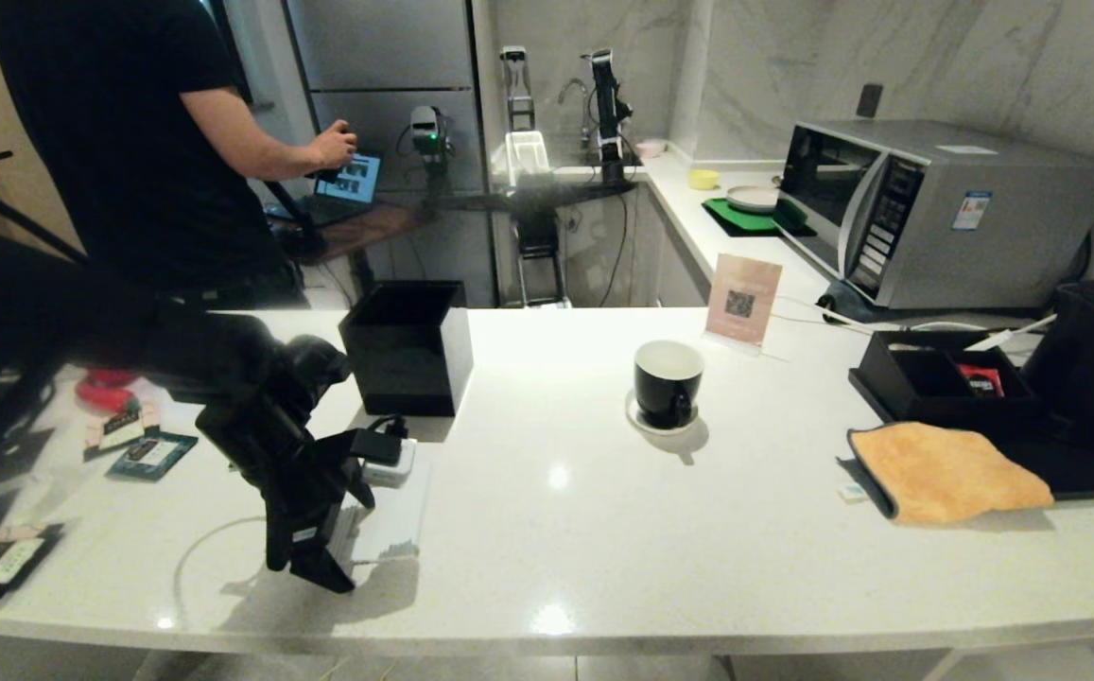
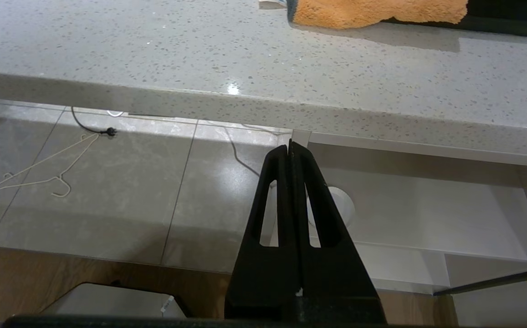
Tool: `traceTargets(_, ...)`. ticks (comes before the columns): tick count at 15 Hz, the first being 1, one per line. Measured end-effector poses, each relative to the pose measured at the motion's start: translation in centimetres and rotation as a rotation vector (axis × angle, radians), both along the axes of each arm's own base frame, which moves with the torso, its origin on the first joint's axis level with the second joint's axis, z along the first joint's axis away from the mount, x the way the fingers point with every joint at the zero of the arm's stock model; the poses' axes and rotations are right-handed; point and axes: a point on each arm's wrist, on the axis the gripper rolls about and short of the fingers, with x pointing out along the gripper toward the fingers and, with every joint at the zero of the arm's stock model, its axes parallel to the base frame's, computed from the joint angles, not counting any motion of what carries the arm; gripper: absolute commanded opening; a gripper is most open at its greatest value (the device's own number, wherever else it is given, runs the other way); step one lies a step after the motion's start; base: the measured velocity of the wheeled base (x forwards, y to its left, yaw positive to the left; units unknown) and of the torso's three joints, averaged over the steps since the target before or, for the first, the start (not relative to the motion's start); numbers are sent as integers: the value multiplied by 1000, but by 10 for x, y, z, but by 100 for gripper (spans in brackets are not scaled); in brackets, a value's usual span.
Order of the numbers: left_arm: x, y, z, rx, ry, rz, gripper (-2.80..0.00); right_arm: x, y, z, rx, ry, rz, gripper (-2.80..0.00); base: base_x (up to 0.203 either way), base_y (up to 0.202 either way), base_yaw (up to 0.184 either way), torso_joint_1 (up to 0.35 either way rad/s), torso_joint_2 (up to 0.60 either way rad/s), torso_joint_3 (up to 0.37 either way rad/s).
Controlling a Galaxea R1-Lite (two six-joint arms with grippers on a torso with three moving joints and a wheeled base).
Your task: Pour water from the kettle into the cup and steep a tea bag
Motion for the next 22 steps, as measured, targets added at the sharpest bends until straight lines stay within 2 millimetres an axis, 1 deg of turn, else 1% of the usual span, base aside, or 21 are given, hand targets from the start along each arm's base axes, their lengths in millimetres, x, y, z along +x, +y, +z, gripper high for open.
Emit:
traceTargets(4,5,-6,-3,-3,-1,-16,0,0,0,0,0,0,-1,-280,0,0,0,0,0,0)
traceTargets(9,5,-12,-7,3,7,-31,0,0,0,0,1,0,-1,-280,0,0,0,0,0,0)
traceTargets(22,5,-6,-4,64,-16,-73,0,0,0,0,0,0,0,-280,0,0,0,0,0,0)
